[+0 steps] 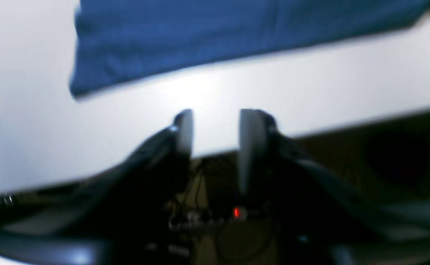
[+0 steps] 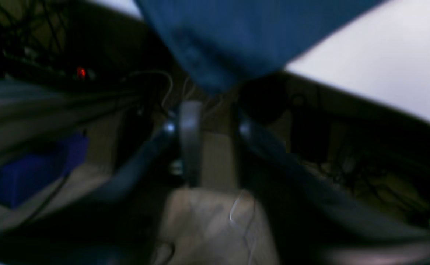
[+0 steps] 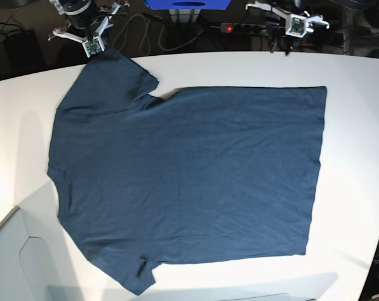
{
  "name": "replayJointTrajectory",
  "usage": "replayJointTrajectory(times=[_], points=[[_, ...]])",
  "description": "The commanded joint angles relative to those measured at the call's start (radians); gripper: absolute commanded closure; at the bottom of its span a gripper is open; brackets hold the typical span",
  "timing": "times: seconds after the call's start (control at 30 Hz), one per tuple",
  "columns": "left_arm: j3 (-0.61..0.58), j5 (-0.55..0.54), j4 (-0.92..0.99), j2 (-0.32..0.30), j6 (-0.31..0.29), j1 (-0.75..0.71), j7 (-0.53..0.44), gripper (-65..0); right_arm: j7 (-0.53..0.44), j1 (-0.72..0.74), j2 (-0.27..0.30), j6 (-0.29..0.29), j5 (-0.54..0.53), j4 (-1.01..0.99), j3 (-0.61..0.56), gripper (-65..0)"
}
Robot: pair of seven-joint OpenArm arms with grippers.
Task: Fold the T-shirt properly
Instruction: 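Move both grippers down to the shirt's shoulder corners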
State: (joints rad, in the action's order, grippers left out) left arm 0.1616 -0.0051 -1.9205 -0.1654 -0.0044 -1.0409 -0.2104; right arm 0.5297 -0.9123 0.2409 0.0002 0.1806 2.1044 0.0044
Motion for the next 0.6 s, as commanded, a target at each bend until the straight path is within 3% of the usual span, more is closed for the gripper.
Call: replayJointTrajectory(times=[0.0,0.17,0.3,0.57], points=[[0.013,-0.025,-0.026,-0.003,0.004,-0.012,-0.024,-25.0,-0.030,-0.009,-0.001,0.010,0.000,0.020,0.003,-26.2],[0.106,-0.255,-0.032,-0.013,0.004,0.024,-0.016,-25.5,-0.101,-0.003,-0.038,0.010,0.000,0.021,0.009,-41.1],[0.204,-0.388,0.020,-0.015,0.004,0.086,-0.016,-25.7,-0.139,-0.001,-0.073,0.010,0.000,0.020,0.007,-42.2],[0.244,-0.408,0.220,-0.033,0.002,0.271,-0.016,-29.8,-0.135,0.029,-0.073,0.010,0.000,0.017,0.006,-42.2]])
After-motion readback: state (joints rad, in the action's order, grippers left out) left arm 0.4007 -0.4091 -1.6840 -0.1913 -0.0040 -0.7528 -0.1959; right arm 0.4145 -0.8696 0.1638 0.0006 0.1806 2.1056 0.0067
